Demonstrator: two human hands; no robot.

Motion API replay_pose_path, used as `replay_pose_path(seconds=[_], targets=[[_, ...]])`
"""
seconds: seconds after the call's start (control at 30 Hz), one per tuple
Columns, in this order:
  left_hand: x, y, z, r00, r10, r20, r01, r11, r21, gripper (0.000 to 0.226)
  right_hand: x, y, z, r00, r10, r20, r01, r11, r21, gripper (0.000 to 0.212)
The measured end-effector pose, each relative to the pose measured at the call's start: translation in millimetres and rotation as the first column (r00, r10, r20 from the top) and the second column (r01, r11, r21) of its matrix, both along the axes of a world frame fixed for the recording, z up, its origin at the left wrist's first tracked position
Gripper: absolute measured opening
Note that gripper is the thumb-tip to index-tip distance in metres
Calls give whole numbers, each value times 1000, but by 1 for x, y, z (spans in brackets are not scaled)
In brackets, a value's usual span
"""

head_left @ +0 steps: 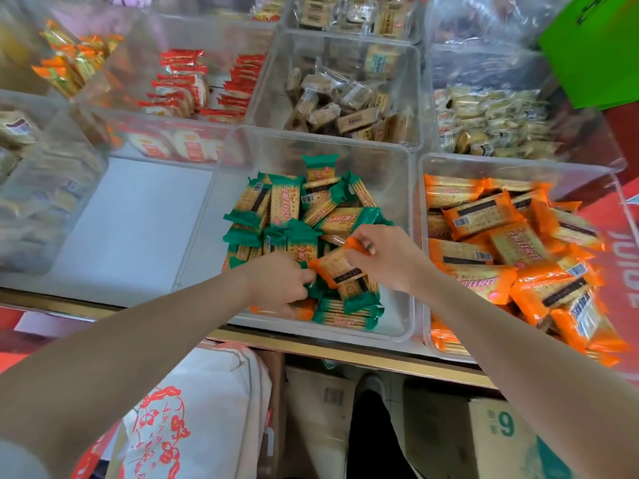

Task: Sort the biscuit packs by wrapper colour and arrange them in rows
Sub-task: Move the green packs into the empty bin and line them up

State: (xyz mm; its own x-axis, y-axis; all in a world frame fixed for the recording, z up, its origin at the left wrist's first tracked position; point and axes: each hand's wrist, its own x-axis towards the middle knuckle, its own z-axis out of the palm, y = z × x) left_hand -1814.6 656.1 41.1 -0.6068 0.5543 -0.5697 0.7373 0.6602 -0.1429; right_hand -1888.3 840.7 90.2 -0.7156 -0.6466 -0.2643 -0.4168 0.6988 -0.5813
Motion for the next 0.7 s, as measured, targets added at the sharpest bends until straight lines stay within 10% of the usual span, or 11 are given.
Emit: replay_pose_path(seconds=[0.27, 0.7], targets=[[2, 4, -4, 977, 154, -150, -158, 987, -19, 26, -1, 13, 4, 998, -35, -52, 33, 998, -51, 18], [-2, 17, 0, 998, 58, 26, -59, 997, 58, 57, 0, 27, 8, 993, -31, -111, 27, 999, -43, 19]])
